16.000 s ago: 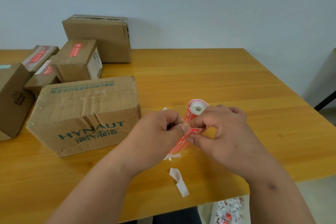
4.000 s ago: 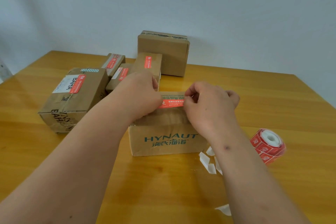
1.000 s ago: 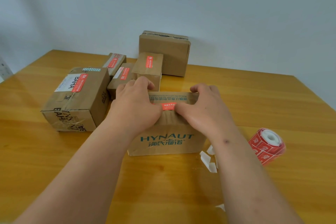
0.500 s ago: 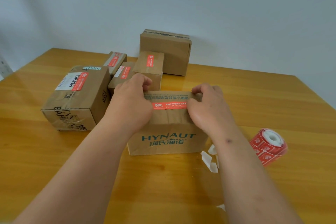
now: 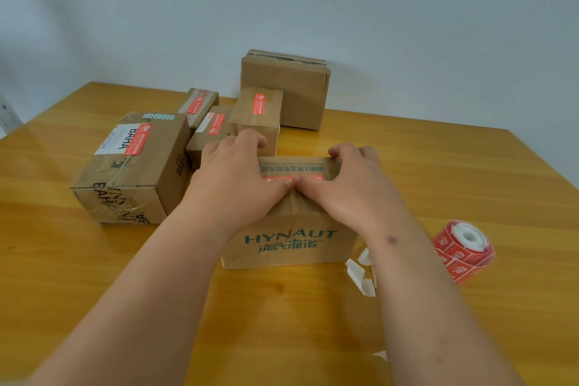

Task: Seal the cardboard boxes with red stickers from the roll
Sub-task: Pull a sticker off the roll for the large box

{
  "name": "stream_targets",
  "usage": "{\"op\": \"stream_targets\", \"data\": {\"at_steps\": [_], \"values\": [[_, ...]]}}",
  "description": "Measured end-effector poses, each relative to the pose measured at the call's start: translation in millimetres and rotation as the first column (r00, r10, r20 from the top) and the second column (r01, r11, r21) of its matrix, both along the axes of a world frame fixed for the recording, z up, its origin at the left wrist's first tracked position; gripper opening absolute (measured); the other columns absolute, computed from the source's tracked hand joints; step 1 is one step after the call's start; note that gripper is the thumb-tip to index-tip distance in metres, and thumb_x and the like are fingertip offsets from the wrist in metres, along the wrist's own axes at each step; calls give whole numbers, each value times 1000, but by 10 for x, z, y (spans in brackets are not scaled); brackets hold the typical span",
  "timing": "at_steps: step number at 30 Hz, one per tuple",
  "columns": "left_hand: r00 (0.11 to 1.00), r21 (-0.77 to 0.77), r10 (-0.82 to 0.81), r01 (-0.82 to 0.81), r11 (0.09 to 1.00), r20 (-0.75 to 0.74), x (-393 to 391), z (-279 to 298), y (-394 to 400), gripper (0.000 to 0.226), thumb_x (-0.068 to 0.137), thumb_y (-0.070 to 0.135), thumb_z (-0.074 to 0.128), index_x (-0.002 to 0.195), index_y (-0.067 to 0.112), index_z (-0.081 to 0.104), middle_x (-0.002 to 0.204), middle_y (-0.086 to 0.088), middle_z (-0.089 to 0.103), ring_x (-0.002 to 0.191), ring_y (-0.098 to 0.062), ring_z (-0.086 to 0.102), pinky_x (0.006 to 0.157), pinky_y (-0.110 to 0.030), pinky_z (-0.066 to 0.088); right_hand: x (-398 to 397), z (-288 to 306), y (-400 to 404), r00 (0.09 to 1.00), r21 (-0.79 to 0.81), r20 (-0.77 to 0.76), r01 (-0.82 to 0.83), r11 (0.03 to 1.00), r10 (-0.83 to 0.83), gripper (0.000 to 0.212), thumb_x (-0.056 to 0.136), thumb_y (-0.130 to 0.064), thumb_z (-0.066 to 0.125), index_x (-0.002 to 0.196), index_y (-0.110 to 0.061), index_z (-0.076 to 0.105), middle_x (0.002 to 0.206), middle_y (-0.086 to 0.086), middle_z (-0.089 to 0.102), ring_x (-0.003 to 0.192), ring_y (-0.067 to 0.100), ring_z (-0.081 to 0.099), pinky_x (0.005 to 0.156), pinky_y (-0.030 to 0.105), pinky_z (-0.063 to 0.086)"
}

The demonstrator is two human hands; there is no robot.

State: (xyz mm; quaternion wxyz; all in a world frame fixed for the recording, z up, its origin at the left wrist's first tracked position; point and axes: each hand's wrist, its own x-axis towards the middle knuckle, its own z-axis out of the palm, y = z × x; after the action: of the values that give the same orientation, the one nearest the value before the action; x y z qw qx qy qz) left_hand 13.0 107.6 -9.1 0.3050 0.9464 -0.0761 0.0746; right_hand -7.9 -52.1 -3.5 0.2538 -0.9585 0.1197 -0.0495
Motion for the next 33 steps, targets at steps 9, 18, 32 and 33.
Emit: {"op": "stream_targets", "data": {"at_steps": [9,18,32,33], "values": [[1000,50,15,-14,999,-17,-27,60,-50,73,74,55,70,135,31,38,129,5,52,126,-21,39,101,-44,43,0,44,21,1000,-10,-23,-20,1000,20,83,63,-70,59,135,-35,35,128,-7,37,107,21,54,89,45,49],[1000,-101,-28,28,994,-4,-14,-14,40,61,81,25,72,133,29,42,117,13,50,120,-15,42,89,-26,35,-29,-44,-153,999,224,14,-36,974,34,60,79,-47,62,134,-35,39,115,-12,38,87,6,45,61,22,36],[999,-145,0,6,989,37,21,-68,49,43,87,29,68,126,27,52,118,10,56,116,-15,48,99,-34,44,41,-63,-69,1000,119,10,9,993,-10,49,85,-59,49,127,-35,41,113,-9,38,92,14,48,81,38,47],[1000,-148,2,2,989,28,30,-65,46,42,86,28,69,125,27,53,118,10,56,116,-16,48,100,-36,44,53,-61,-60,1000,95,18,21,995,-23,47,85,-58,50,125,-35,41,110,-9,37,89,14,49,80,38,47]]}}
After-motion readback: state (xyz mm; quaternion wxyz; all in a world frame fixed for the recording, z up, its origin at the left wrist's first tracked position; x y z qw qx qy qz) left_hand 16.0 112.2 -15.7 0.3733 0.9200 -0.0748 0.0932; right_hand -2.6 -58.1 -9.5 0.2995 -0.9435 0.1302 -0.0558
